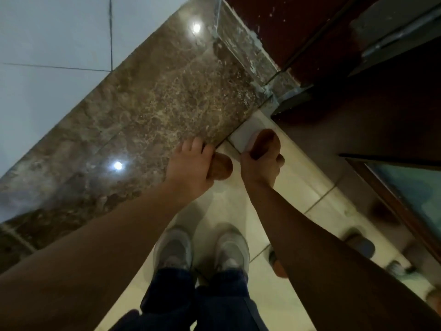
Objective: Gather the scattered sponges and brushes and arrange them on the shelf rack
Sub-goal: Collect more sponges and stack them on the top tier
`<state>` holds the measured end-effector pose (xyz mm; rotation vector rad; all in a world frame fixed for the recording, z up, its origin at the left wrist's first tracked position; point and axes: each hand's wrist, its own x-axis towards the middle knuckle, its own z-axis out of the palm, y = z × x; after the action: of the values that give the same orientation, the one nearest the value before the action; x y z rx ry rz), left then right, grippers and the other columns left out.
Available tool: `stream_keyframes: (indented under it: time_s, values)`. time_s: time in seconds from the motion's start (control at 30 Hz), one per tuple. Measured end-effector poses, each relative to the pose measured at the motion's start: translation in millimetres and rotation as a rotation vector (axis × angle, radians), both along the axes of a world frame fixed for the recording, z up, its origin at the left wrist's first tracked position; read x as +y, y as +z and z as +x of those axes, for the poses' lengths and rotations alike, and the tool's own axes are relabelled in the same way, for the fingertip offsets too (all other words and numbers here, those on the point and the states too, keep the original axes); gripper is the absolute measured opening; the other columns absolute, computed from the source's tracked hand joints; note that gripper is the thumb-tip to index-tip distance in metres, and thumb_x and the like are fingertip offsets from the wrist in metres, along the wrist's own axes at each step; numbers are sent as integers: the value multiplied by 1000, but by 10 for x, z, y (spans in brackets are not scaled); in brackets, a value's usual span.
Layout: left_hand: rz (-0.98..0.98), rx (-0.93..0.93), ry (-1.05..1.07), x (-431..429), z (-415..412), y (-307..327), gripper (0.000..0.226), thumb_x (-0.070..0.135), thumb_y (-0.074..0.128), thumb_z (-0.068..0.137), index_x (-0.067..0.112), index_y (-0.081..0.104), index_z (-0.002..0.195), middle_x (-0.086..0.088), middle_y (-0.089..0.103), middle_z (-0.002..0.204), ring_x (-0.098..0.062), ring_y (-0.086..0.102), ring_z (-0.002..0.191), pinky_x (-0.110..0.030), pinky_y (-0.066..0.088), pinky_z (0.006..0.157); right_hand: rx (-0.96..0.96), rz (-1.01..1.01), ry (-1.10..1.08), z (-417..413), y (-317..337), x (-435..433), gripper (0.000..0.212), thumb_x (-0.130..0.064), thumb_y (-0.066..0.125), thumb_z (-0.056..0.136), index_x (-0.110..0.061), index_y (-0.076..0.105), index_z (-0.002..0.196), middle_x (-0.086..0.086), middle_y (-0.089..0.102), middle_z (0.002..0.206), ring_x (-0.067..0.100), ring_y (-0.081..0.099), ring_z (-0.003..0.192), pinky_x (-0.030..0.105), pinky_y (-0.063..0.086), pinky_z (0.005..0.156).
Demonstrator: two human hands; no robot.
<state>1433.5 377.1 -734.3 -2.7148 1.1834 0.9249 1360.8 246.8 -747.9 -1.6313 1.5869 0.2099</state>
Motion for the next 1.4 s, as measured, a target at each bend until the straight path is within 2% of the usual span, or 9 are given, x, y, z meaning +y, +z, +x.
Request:
stream_keyframes:
  time_s: [0.1, 0.17, 0.3, 0.57, 0.8, 0.97, 1.07, 1.2, 1.4]
  values:
    - [59, 121, 182, 60, -118, 391, 62, 56, 61, 73, 16, 50, 119, -7, 49, 117, -28, 54, 102, -35, 43, 76, 10, 20, 12, -177, 421, 134, 91, -28, 70, 80, -29, 14, 152, 13, 38, 144, 37, 41, 129, 51, 45, 99]
    - [81, 173, 297, 95, -224, 725, 63, 57, 60, 77, 13, 48, 121, -8, 50, 116, -29, 57, 99, -34, 43, 71, 8, 20, 13, -296, 787, 237, 95, -28, 72, 78, -28, 14, 153, 12, 40, 144, 35, 41, 131, 51, 45, 100]
    - [42, 205, 406, 151, -415, 1527, 59, 55, 56, 83, 11, 45, 121, -8, 50, 116, -29, 57, 97, -38, 51, 77, -17, 25, 38, -524, 1599, 390, 91, -27, 75, 77, -30, 21, 150, 8, 41, 141, 33, 46, 126, 48, 46, 100]
    - [-87, 223, 389, 132, -628, 3267, 48, 45, 60, 85, 9, 45, 113, -10, 56, 106, -30, 61, 92, -44, 52, 78, -116, 11, -5, -798, 3357, 411, 80, -29, 72, 78, -37, 30, 145, 4, 36, 131, 24, 54, 107, 29, 42, 76]
    - [-199, 129, 251, 37, -656, 4594, 49, 46, 60, 84, 9, 45, 112, -9, 57, 100, -30, 62, 85, -43, 53, 73, -246, -81, -189, -1115, 4846, 344, 78, -16, 75, 75, -34, 39, 143, 1, 35, 130, 20, 49, 110, 29, 43, 94]
    - [-259, 93, 131, -226, -824, 5362, 60, 52, 59, 84, 12, 43, 124, -11, 59, 111, -30, 63, 93, -44, 55, 80, -341, -166, -338, -1506, 5684, 373, 77, -18, 76, 76, -37, 39, 141, -4, 35, 127, 8, 40, 103, 25, 38, 93]
    - [-318, 161, 86, -416, -1113, 5784, 63, 53, 60, 84, 15, 39, 130, -10, 59, 117, -29, 63, 97, -43, 56, 81, -384, -217, -418, -1828, 6087, 421, 77, -18, 77, 76, -33, 39, 141, -1, 36, 132, 10, 44, 105, 22, 39, 92]
    - [-372, 199, -53, -653, -1625, 6216, 63, 56, 63, 79, 19, 41, 125, -5, 60, 114, -26, 62, 94, -32, 45, 67, -418, -315, -548, -2356, 6496, 461, 77, -18, 76, 76, -31, 39, 142, -2, 36, 133, 8, 44, 108, 21, 39, 94]
    - [-478, 317, -260, -1021, -2605, 6723, 72, 54, 70, 73, 20, 39, 129, -6, 53, 125, -27, 57, 107, -34, 48, 81, -420, -471, -756, -3405, 7022, 462, 72, -20, 74, 77, -35, 42, 140, -8, 35, 132, 6, 42, 107, 21, 42, 91]
